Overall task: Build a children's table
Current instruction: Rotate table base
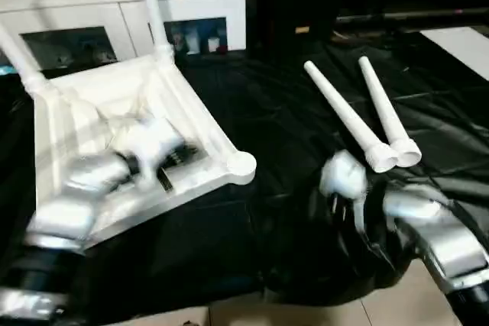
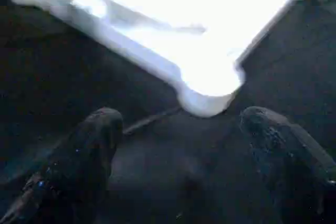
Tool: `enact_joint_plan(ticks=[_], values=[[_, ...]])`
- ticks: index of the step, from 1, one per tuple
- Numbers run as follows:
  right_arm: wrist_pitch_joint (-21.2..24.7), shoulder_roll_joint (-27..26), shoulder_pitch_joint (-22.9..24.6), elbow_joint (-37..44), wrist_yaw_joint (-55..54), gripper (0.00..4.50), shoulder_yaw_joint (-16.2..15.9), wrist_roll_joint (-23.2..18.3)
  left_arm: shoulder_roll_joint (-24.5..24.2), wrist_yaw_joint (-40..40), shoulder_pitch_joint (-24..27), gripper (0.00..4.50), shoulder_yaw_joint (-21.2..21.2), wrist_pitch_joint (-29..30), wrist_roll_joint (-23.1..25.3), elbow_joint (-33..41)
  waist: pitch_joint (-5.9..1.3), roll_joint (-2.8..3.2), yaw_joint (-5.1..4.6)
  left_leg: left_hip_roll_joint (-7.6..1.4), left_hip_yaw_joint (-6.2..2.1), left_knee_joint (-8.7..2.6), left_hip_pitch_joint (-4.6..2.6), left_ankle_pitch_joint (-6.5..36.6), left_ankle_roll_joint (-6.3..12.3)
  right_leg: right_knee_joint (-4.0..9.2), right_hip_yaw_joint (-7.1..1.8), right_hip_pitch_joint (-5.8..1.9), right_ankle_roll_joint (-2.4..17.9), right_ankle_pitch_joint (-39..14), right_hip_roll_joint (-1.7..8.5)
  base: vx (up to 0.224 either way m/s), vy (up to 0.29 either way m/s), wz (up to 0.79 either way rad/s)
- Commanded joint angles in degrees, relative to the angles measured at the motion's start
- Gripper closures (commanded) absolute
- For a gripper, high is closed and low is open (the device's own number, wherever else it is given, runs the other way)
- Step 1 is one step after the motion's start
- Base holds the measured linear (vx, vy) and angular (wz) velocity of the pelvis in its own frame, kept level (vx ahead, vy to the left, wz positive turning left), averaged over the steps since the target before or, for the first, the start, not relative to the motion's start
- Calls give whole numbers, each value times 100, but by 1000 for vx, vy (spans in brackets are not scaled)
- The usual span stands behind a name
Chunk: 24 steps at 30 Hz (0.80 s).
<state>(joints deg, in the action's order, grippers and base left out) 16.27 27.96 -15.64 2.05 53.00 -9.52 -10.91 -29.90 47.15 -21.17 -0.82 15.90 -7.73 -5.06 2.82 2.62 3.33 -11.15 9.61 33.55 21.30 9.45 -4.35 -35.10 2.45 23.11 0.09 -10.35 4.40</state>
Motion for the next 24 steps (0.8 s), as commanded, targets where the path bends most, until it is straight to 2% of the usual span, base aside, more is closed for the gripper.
enact_joint_plan(ticks=[1, 2, 3, 4, 5, 6, 7, 8, 9, 10, 11, 12, 13, 14, 15, 16, 17, 18, 19, 20, 21, 22, 23, 24], values=[[10, -289, -101, 29, -726, 48, 281, 98, 162, -424, 133, 350, -307, 62, -100, 165, -336, -2, -9, -120, -20, -393, -49, 1762, 95, 466, -175, -212, 1027, -1671, 237, 0, 0, 0], [-126, -961, -169, -85, -2049, 48, 625, 353, 624, -1306, 405, 350, -645, -40, -74, 450, -334, -13, -28, -122, -7, -391, -37, 1738, 65, 465, -179, -177, 1038, -1642, 235, 0, 0, 0], [-93, -1149, -162, -99, -2368, 48, 717, 377, 769, -1566, 481, 350, -700, -38, -26, 528, -339, -70, -58, -97, -12, -393, -19, 1673, -8, 468, -152, -223, 995, -1711, 230, 0, 0, 0], [-44, -1356, -146, -110, -2711, 48, 815, 399, 931, -1852, 561, 350, -747, -22, 37, 609, -352, 31, -40, -26, -292, -551, 213, 1699, 386, 380, 184, -401, 974, -1714, 296, -16, -9, 25], [-33, -1453, -116, -105, -2873, 48, 832, 442, 1041, -2015, 615, 350, -743, -38, 91, 652, -352, 31, -40, -26, -292, -551, 213, 1699, 386, 380, 184, -401, 974, -1714, 296, -16, -9, 25], [-15, -1576, -76, -97, -3077, 48, 849, 498, 1181, -2221, 683, 350, -736, -52, 160, 707, -418, 146, -131, -122, -575, -480, 142, 1912, 563, 347, 366, -372, 1227, -1077, 251, 2, -28, 56], [2, -1653, -42, -85, -3201, 48, 854, 535, 1276, -2353, 727, 350, -727, -43, 204, 744, -398, 203, -272, -275, -909, -585, 182, 1973, 738, 163, 466, -400, 1401, -540, 91, 21, -68, 54], [2, -1653, -42, -85, -3201, 48, 854, 535, 1276, -2353, 727, 350, -727, -43, 204, 744, -400, 290, -279, -339, -1084, -633, 84, 1986, 841, 58, 524, -357, 1486, -511, 5, 21, -68, 54], [23, -1769, 36, -56, -3339, 48, 785, 618, 1502, -2674, 818, 350, -675, -73, 340, 775, -342, 272, -355, -491, -1434, -769, -27, 2143, 1108, -226, 510, -227, 1607, -876, -106, 13, -100, 51], [87, -1956, 84, -75, -3610, 48, 730, 717, 1911, -3227, 937, 350, -561, -215, 556, 743, -331, 306, -347, -510, -1571, -796, -86, 2196, 1172, -354, 467, -163, 1648, -1097, -134, 16, -144, 62], [109, -2006, 90, -88, -3686, 48, 717, 741, 2032, -3386, 970, 350, -519, -247, 620, 729, -305, 249, -361, -486, -1655, -829, -80, 2179, 1206, -410, 390, -137, 1669, -1176, -129, 16, -144, 62], [147, -2075, 77, -142, -3837, 48, 706, 800, 2296, -3649, 1030, 350, -445, -296, 667, 688, -288, 136, -309, -173, -1711, -911, 90, 2448, 920, -376, 198, -243, 1876, -1221, -88, 14, -197, 71], [154, -2083, 64, -172, -3890, 48, 706, 831, 2404, -3705, 1049, 350, -438, -309, 625, 670, -258, 106, -239, 38, -1619, -817, 176, 2463, 849, -161, 146, -287, 2058, -1332, -20, -8, -220, 74], [157, -2078, 48, -209, -3940, 48, 703, 868, 2527, -3743, 1069, 350, -439, -312, 549, 653, -296, -155, -150, 575, -1170, -53, 365, 2187, 600, 509, 70, -371, 2530, -2142, 384, -8, -220, 74], [192, -2102, 32, -260, -4036, 48, 786, 853, 2598, -3842, 1065, 350, -394, -338, 611, 629, -293, -237, -46, 636, -310, 1216, 111, 1340, 654, 961, -81, -152, 2305, -3188, 514, -54, -212, 58], [215, -2178, 21, -294, -4182, 48, 859, 881, 2669, -3972, 1074, 350, -355, -340, 695, 647, -229, -292, 61, 573, -256, 1192, 300, 1418, 747, 846, -321, -331, 2124, -3198, 489, -26, -203, 20], [223, -2164, 24, -291, -4177, 48, 843, 910, 2674, -3999, 1071, 350, -323, -316, 735, 659, -178, -249, 172, 460, -345, 907, 420, 1138, 721, 696, -448, -601, 1348, -2903, 672, -26, -203, 20], [246, -2109, 37, -275, -4152, 48, 777, 1004, 2689, -4074, 1064, 350, -226, -236, 848, 698, -194, -264, 209, 341, -355, 498, 188, 1059, 840, 730, -459, -570, 526, -2634, 654, -7, -186, 13], [245, -2107, 40, -271, -4152, 48, 774, 1005, 2689, -4073, 1063, 350, -221, -237, 847, 699, -233, -173, 244, 234, -383, 307, 88, 895, 954, 751, -443, -593, 256, -2451, 627, -39, -171, 29], [239, -2087, 67, -237, -4152, 48, 739, 1014, 2686, -4069, 1057, 350, -172, -247, 833, 710, -337, -83, 267, -92, -513, 35, -108, 335, 1170, 552, -239, -480, -146, -1398, 316, -39, -171, 29], [246, -2083, 111, -175, -4151, 48, 702, 1045, 2753, -4123, 1033, 350, -178, -289, 853, 703, -377, -25, 193, -617, -708, -122, -270, 144, 1539, 373, -125, -340, -220, -573, 396, -24, -131, 21], [246, -2090, 121, -162, -4158, 48, 700, 1051, 2769, -4129, 1026, 350, -182, -302, 854, 698, -369, -37, 152, -720, -720, -139, -257, 183, 1685, 308, -158, -304, -151, -392, 510, -4, -87, 13], [244, -2103, 134, -147, -4182, 48, 698, 1059, 2794, -4109, 1015, 350, -180, -319, 850, 685, -330, -88, 171, -557, -575, -45, -140, 336, 1581, 358, -265, -336, -16, -292, 669, -4, -87, 13], [257, -2142, 136, -157, -4207, 48, 716, 1006, 2758, -4078, 1004, 350, -134, -373, 906, 664, -277, -160, 224, -41, -312, 53, 50, 534, 1178, 534, -246, -518, -191, -763, 573, 7, -78, 9]])
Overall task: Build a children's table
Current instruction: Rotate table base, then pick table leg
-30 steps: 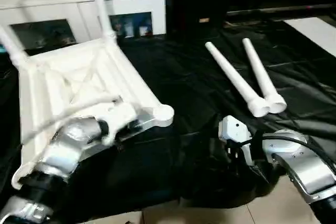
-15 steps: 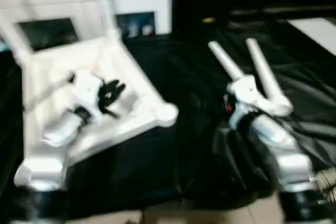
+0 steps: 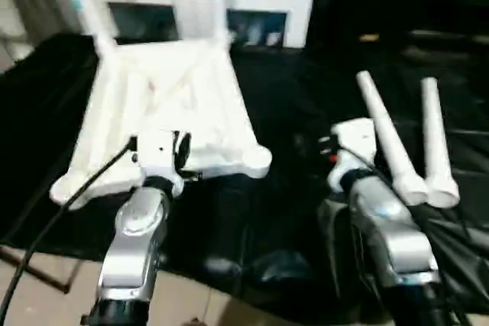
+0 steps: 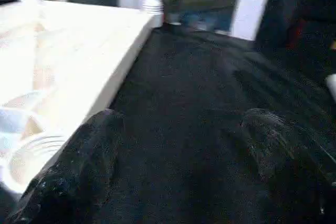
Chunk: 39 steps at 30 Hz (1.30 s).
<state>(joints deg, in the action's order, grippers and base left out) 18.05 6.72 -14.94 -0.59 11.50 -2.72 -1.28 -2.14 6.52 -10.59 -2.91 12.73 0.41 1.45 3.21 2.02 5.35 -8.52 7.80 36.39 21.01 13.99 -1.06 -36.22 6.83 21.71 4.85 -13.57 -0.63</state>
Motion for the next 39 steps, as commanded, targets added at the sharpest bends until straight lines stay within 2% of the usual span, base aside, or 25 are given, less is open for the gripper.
enact_joint_plan(ticks=[1, 3, 4, 5, 6, 7, 8, 9, 12, 15, 18, 25, 27, 28, 29, 30, 31, 32, 33, 34, 35, 36, 37, 38, 39], values=[[79, -18, 67, 107, -57, 48, 37, 42, -17, -15, -55, 350, 75, -56, 92, 13, -308, -97, 56, -199, -93, -226, 108, 53, 725, 717, -646, -422, -882, -844, 1001, 0, 0, 0], [222, -150, 44, 118, -123, 48, 157, -160, -4, -43, -58, 350, 50, -73, 49, -2, -307, -62, 74, -232, -112, -305, 96, -130, 604, 768, -527, -390, -1414, -1070, 768, 1, -30, 2], [275, -167, 28, 120, -136, 48, 168, -181, 5, -60, -55, 350, 32, -86, 4, -2, -376, 48, 48, -573, -149, -397, -223, -18, 406, 715, -591, -202, -1673, -822, 581, 0, 0, 0], [303, -168, 17, 123, -142, 48, 166, -175, 17, -75, -52, 350, 18, -91, -31, 1, -371, 37, 19, -688, -179, -435, -224, 7, 443, 634, -573, -170, -1604, -628, 588, 0, 0, 0], [279, -145, 3, 113, -133, 48, 140, -136, 22, -87, -47, 350, 12, -75, -49, 8, -454, 134, 12, -1046, -172, -422, -507, -105, 369, 504, -655, 80, -1297, -539, 640, 8, 18, -22], [265, -128, -9, 106, -130, 48, 123, -115, 20, -96, -46, 350, 14, -63, -59, 11, -436, 72, -14, -1116, -160, -438, -542, -154, 338, 433, -659, 143, -1148, -543, 682, -9, 28, -36], [267, -113, -23, 100, -130, 48, 107, -94, 18, -103, -43, 350, 16, -56, -63, 17, -415, 30, 17, -900, 81, -315, -521, -58, 208, 514, -738, 210, -901, -468, 652, -9, 28, -36], [269, -96, -36, 96, -131, 48, 93, -76, 22, -105, -40, 350, 15, -50, -67, 21, -320, -159, 85, -99, 77, -231, 229, 110, 350, 589, -809, -406, -1032, -95, 920, 41, 27, -27], [254, -20, -67, 94, -114, 48, 17, 24, 33, -88, -19, 350, 6, -60, -84, 29, -420, -31, 12, -313, -104, -306, 138, -430, 636, 533, -620, -339, -1294, 513, 695, 37, 18, -2], [252, -2, -59, 163, -76, 48, -27, 40, 43, -88, 38, 350, 23, -71, -90, 64, -457, 27, -70, -731, -262, -340, -43, -713, 957, 352, -597, -223, -543, 1042, 906, 0, 0, 0], [243, 55, -75, 218, -47, 48, -112, 107, 45, -94, 99, 350, 45, -64, -112, 106, -416, 9, -47, -620, -170, -329, 15, -561, 926, 423, -634, -258, 144, 734, 994, 0, 0, 0], [305, 106, -69, 263, 117, 48, -266, 105, 71, -82, 158, 350, 48, -62, -172, 135, -295, -10, -61, -616, -102, -468, -74, 452, 536, 621, -627, -314, 210, -1036, 986, 0, 0, 0], [428, 80, -64, 282, 118, 48, -270, 36, 75, -71, 152, 350, 46, -59, -192, 145, -117, -26, -111, -526, -22, -570, -366, 1818, 178, 895, -566, -282, -57, -3229, 917, 0, 0, 0], [424, 67, -67, 276, 98, 48, -244, 14, 77, -72, 150, 350, 45, -59, -195, 147, -105, 98, -209, -568, 147, -429, -1081, 2497, -177, 1131, -606, 124, -351, -4227, 574, 0, 0, 0], [403, 65, -74, 256, 68, 48, -213, 7, 79, -74, 149, 350, 46, -57, -202, 151, -65, 32, -245, -650, 83, -487, -1342, 2852, -243, 1057, -418, 223, -421, -3971, 477, 0, 0, 0], [381, 75, -76, 248, 47, 48, -199, 23, 81, -72, 150, 350, 47, -60, -209, 157, -27, 59, -239, -1266, -139, -954, -1275, 3552, -317, 459, -239, 114, -355, -2722, 616, -2, 10, -50], [382, 75, -78, 244, 24, 48, -159, 14, 83, -70, 148, 350, 47, -59, -218, 160, -15, 45, -180, -1551, -154, -1258, -1085, 3890, -383, -74, -227, -32, -318, -1965, 694, 45, 7, -69], [385, 74, -79, 244, 15, 48, -132, 15, 81, -70, 147, 350, 49, -58, -228, 162, -1, 35, -127, -1604, 80, -1449, -1050, 4201, -442, -532, -209, 80, -156, -930, 758, 45, 7, -69], [386, 75, -78, 249, 14, 48, -103, 4, 77, -72, 145, 350, 52, -57, -232, 159, -48, -109, -206, -821, 141, -1107, -771, 3943, 64, 19, -531, -139, -228, -965, 914, 56, -77, -35], [386, 83, -80, 255, 17, 48, -87, 5, 79, -69, 146, 350, 54, -58, -247, 160, -198, -401, -162, 75, 368, -58, -395, 2324, 400, 678, -1073, -605, -392, -2644, 1228, 121, -129, -18], [383, 90, -80, 258, 16, 48, -88, 14, 80, -67, 146, 350, 54, -59, -255, 160, -283, -377, -23, 67, 133, 285, -30, 1258, 592, 773, -1328, -1009, -301, -3036, 1590, 121, -129, -18], [366, 101, -76, 276, 31, 48, -87, 16, 76, -61, 156, 350, 69, -60, -251, 164, -336, -373, 61, 109, 7, 406, 112, 631, 691, 718, -1402, -1039, -303, -2712, 1506, 144, -111, -11], [374, 103, -72, 292, 43, 48, -86, 20, 76, -59, 162, 350, 78, -63, -252, 166, -311, -453, -29, 217, -148, 557, 467, -90, 697, 540, -1254, -1150, -420, -1341, 1244, 124, -90, 6], [374, 103, -72, 292, 43, 48, -86, 20, 76, -59, 162, 350, 78, -63, -252, 166, -282, -392, -49, 292, -173, 509, 520, -616, 568, 526, -1043, -1052, -330, 77, 1091, 124, -90, 6], [354, 100, -57, 331, 60, 48, -105, 25, 86, -62, 176, 350, 84, -51, -252, 181, -257, -222, -56, 192, -205, 245, 502, -1095, 510, 622, -739, -924, -33, 269, 993, 130, -46, -2]])
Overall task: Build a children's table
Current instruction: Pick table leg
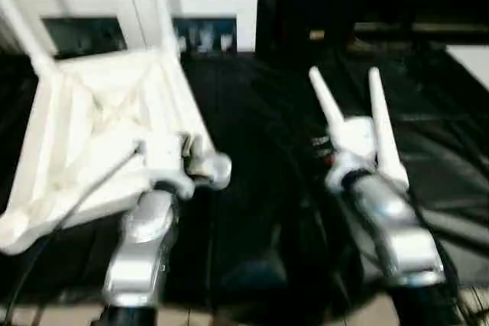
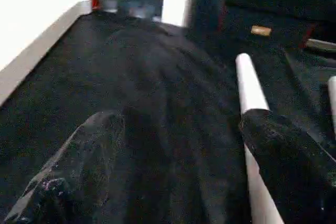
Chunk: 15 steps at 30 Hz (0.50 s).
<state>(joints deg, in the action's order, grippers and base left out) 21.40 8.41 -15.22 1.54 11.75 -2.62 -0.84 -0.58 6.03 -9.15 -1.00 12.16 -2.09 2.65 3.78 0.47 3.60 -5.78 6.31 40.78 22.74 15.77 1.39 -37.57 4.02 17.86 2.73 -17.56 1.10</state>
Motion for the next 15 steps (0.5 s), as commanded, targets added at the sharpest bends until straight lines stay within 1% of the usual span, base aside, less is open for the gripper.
enact_joint_plan(ticks=[1, 2, 3, 4, 5, 6, 7, 8, 9, 10, 11, 12, 13, 14, 15], values=[[29, -67, -22, 141, 35, 48, -134, -6, -65, -11, 45, 350, -102, 14, 0, 78, -286, 30, 109, -170, -74, -375, 311, -1416, 336, 829, -322, -479, 221, 411, 761, 157, 13, -3], [54, -62, -18, 163, 29, 48, -151, 1, -63, -12, 58, 350, -97, 26, 2, 98, -295, 270, 66, -452, -128, -725, 132, -1198, 474, 908, -89, -474, 66, -156, 636, 157, 13, -3], [98, -64, -27, 178, 17, 48, -154, 3, -68, -11, 70, 350, -92, 36, 6, 117, -291, 419, -196, -1071, -703, -1117, -172, -237, 1118, 275, 152, -284, -245, -500, 250, 195, 66, -14], [162, -66, -43, 187, 0, 48, -150, 10, -64, 5, 84, 350, -95, 13, -14, 135, -421, 497, -321, -1293, -1018, -1144, -702, -80, 1660, -214, 138, 153, -208, -747, 172, 203, 67, -15], [406, -45, -103, 210, -25, 48, -161, 35, -58, 69, 121, 350, -105, -36, -72, 191, -482, 420, -345, -1186, -1059, -928, -925, -532, 2263, -436, 7, 472, -173, -690, 200, 203, 67, -15], [665, 6, -183, 214, -19, 48, -206, 90, -85, 131, 139, 350, -88, -24, -78, 236, -489, 338, -428, -1118, -1049, -823, -866, -2112, 2653, -520, -109, 671, -528, -164, 255, 154, 28, -7], [839, 44, -236, 216, -6, 48, -233, 130, -117, 155, 150, 350, -58, -10, -91, 266, -503, 248, -413, -1036, -995, -731, -795, -4131, 2834, -419, -310, 761, -1010, 479, 372, 50, -11, -19], [1101, 79, -307, 212, 156, 48, -195, -33, -169, 238, 159, 350, -16, 16, -123, 285, -523, 191, -385, -921, -901, -637, -726, -5024, 2739, -244, -435, 746, -1138, 963, 438, 50, -11, -19], [1330, 109, -401, 199, 218, 48, -104, -147, -256, 382, 175, 350, 50, 10, -164, 319, -502, -5, -332, -397, -585, -416, -305, -4781, 2082, 280, -675, 531, -976, 2244, 683, -81, -23, -16], [1353, 112, -411, 198, 224, 32, -94, -159, -265, 397, 177, 348, 57, 10, -168, 322, -479, -206, -312, -94, -337, -401, 3, -3539, 1633, 424, -746, 336, -1139, 2712, 766, -91, -52, -3], [1447, 105, -512, 112, 134, 32, 5, -162, -324, 505, 190, 348, 95, -1, -187, 360, -440, -167, -210, -63, -213, -506, 188, -1758, 854, 447, -700, 159, -1098, 3316, 966, -91, -52, -3], [1492, 156, -638, -10, 129, 13, 46, -126, -389, 622, 204, 347, 125, -9, -222, 406, -485, -103, -217, -148, -188, -637, 102, -1067, 229, 387, -555, 91, -850, 3375, 842, -39, -87, 1], [1649, 250, -841, -283, 69, 6, 80, -16, -519, 834, 207, 347, 195, 85, -264, 439, -470, -71, -223, -194, -177, -703, 59, -772, 58, 404, -506, 101, -668, 3141, 773, -68, -58, -1], [1746, 307, -1005, -513, 25, 6, 132, 0, -638, 1026, 210, 347, 270, 162, -280, 462, -436, 22, -277, -292, -183, -830, 21, -344, -125, 443, -430, 88, -148, 2283, 701, -68, -58, -1], [1812, 339, -1115, -666, -17, 6, 174, 4, -718, 1155, 212, 347, 323, 213, -288, 476, -390, 99, -322, -415, -174, -926, -13, 163, -296, 474, -394, 139, 417, 1216, 603, -100, -24, -1]])
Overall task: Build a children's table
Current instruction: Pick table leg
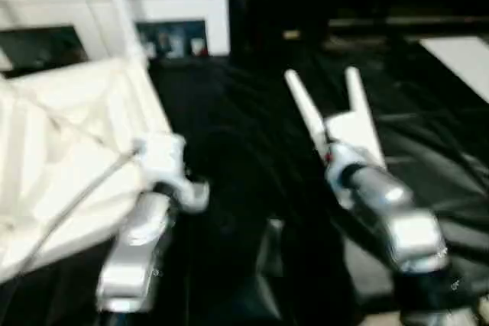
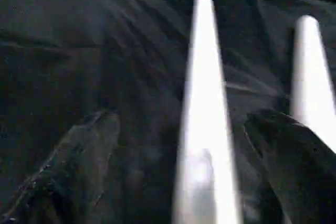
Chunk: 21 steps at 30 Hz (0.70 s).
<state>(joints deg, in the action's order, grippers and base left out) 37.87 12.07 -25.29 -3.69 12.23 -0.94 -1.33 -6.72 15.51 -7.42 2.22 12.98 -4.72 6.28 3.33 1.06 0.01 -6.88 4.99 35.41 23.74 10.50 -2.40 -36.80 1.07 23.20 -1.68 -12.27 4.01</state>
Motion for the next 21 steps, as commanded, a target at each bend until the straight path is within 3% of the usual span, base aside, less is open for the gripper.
enact_joint_plan(ticks=[1, 2, 3, 4, 5, 6, 8, 11, 13, 17, 20, 21], values=[[227, 26, -255, -348, -127, 6, 36, 100, -191, 384, 44, 347, 56, 198, -74, 153, -303, 32, 27, -344, -7, -431, -142, 1031, 19, 439, -112, -355, 1039, 188, 289, -105, -6, 0], [268, 79, -386, -532, -159, 6, 49, 140, -270, 538, 47, 347, 106, 262, -118, 194, -226, 30, 2, -395, 29, -494, -205, 1863, -130, 503, -119, -280, 1244, -1009, 273, -105, -6, 0], [322, 195, -690, -953, -186, 6, 71, 203, -473, 888, 47, 347, 226, 443, -232, 319, -186, 4, -12, -407, 55, -508, -266, 2596, -343, 561, -122, -215, 1167, -2173, 290, -106, 6, -2], [340, 230, -806, -1110, -198, 6, 88, 211, -557, 1022, 44, 347, 274, 518, -277, 368, -193, 1, 16, -408, 79, -476, -359, 2928, -463, 656, -141, -126, 987, -2781, 315, -110, 10, 3], [370, 248, -1010, -1372, -205, 6, 152, 156, -692, 1214, 25, 347, 331, 671, -360, 475, -191, 5, 28, -412, 99, -466, -389, 2987, -477, 679, -155, -82, 928, -2871, 311, -110, 10, 3], [391, 274, -1235, -1680, -176, 6, 197, 109, -848, 1438, -8, 347, 391, 840, -479, 588, -190, -3, 31, -402, 107, -467, -373, 3012, -488, 699, -150, -74, 855, -2991, 322, -96, 15, 5], [414, 336, -1690, -2391, -56, 6, 202, 86, -1168, 1834, -91, 347, 522, 1038, -611, 777, -216, 5, 2, -400, 77, -509, -260, 2966, -511, 650, -107, -145, 789, -2986, 333, -83, 27, -9], [386, 386, -2191, -3341, 160, 6, 125, 121, -1440, 2123, -209, 347, 620, 1201, -672, 925, -223, 17, -22, -404, 73, -515, -249, 3169, -551, 638, -87, -115, 842, -2899, 341, -69, 28, -10], [304, 375, -2451, -3884, 312, 6, 168, 67, -1517, 2230, -275, 347, 631, 1274, -704, 1008, -233, 13, -12, -401, 97, -490, -282, 3197, -522, 672, -94, -81, 874, -2966, 361, -28, 10, -3], [101, 380, -2999, -5153, 731, 6, 103, 93, -1600, 2327, -406, 347, 670, 1492, -809, 1208, -255, -46, 7, -411, 138, -463, -244, 2983, -414, 676, -87, -81, 968, -3002, 383, 0, 0, 0], [-7, 381, -3183, -5609, 777, 6, 2, 219, -1641, 2327, -413, 347, 714, 1558, -835, 1261, -260, -28, 26, -420, 150, -458, -255, 2963, -392, 663, -91, -61, 1046, -2916, 375, 0, 0, 0], [-104, 367, -3273, -5864, 804, 6, -20, 268, -1657, 2323, -389, 347, 758, 1584, -822, 1315, -264, -83, 25, -424, 162, -454, -243, 2942, -364, 652, -84, -66, 1043, -2957, 383, 0, 0, 0]])
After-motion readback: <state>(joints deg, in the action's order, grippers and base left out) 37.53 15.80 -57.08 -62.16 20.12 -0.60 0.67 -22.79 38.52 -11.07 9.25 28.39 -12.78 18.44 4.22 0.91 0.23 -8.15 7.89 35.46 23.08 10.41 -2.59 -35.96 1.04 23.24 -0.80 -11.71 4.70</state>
